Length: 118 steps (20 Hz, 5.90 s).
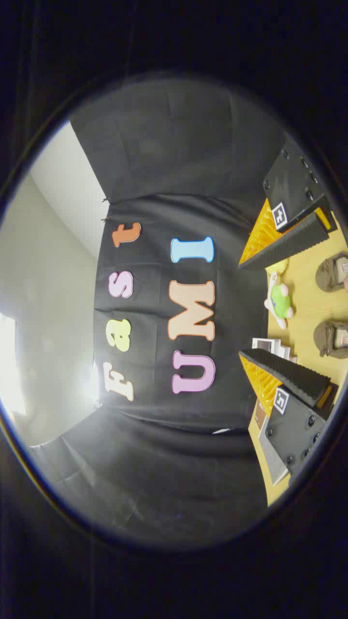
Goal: Open the storage box then place both shoes into the box .Put the left shoe in first, then the right shoe, with the right side of both shoes facing outward in a uniform manner.
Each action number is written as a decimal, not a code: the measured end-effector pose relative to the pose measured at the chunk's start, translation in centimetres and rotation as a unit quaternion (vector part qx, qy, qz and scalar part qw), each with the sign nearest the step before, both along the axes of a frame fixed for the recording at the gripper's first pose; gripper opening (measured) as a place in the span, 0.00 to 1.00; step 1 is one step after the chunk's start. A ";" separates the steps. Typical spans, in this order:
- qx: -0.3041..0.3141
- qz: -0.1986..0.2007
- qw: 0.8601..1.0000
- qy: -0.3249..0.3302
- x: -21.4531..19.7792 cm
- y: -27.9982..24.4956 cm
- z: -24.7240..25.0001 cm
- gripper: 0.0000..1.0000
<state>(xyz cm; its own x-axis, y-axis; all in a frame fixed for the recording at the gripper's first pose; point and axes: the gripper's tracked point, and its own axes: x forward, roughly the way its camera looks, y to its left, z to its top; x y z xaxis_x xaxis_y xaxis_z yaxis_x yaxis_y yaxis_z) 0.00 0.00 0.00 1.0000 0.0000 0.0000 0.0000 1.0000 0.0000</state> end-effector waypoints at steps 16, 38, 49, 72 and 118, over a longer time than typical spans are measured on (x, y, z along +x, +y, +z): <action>-0.013 0.046 0.998 -0.027 3.3 -1.6 0.6 1.00; 0.072 0.083 0.991 0.075 -0.4 4.0 -5.3 1.00; 0.259 0.096 0.934 0.227 -2.5 11.3 -15.0 0.99; 0.605 0.085 0.675 0.413 -7.0 20.2 -24.8 0.98; 0.472 0.343 0.714 0.386 -4.7 32.0 -5.5 0.03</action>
